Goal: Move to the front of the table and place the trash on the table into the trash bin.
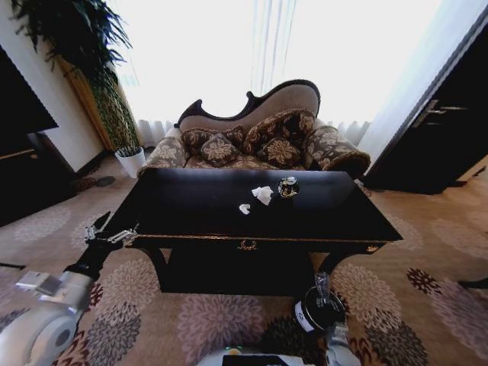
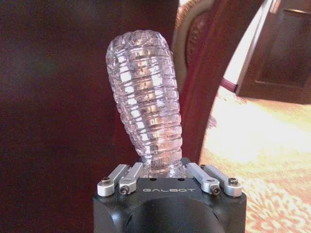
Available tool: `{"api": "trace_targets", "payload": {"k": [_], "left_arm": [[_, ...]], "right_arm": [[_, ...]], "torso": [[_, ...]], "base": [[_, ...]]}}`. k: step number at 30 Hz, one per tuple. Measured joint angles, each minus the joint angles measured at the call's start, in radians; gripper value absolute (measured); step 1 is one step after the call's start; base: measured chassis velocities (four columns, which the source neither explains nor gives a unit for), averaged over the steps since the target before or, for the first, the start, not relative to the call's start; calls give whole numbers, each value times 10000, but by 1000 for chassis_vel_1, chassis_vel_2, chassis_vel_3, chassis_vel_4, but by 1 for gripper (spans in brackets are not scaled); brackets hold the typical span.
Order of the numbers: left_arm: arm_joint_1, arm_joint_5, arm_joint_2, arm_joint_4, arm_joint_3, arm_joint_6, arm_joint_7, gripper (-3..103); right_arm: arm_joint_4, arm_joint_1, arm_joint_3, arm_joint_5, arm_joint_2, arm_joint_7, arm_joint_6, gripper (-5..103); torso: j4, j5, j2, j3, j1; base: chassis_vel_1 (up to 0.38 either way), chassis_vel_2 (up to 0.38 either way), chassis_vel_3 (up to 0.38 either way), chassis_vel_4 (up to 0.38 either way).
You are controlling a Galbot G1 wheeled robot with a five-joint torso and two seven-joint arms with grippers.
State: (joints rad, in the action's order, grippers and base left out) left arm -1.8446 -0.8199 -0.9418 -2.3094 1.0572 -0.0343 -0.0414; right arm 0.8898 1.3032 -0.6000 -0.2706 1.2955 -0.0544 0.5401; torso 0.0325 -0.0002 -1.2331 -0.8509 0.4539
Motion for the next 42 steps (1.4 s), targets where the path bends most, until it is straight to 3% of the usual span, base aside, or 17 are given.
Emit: {"api": "trace_targets", "payload": {"k": [4,8,36,42], "left_arm": [[19,-95,-77,-59,-36,-45,13,100],[-4,-137,-115,-100,-72,-46,20,100],[-33,-198,-147,-76,-113,-40,48,100],[-34,-196,-144,-73,-115,-34,52,100]], "right_arm": [[-417,-306,-82,-809,24,36,-205,25],[-847,-583,-118,-946,48,62,-265,25],[-1624,-1147,-133,-642,27,400,-131,25],[-1662,-1122,-124,-726,-13,456,-118,45]], "torso": [[0,-1,0,0,0],[1,0,0,0,0],[0,-1,0,0,0],[0,0,0,1,0]], "base": [[0,0,0,0],[0,0,0,0],[0,0,0,0],[0,0,0,0]]}}
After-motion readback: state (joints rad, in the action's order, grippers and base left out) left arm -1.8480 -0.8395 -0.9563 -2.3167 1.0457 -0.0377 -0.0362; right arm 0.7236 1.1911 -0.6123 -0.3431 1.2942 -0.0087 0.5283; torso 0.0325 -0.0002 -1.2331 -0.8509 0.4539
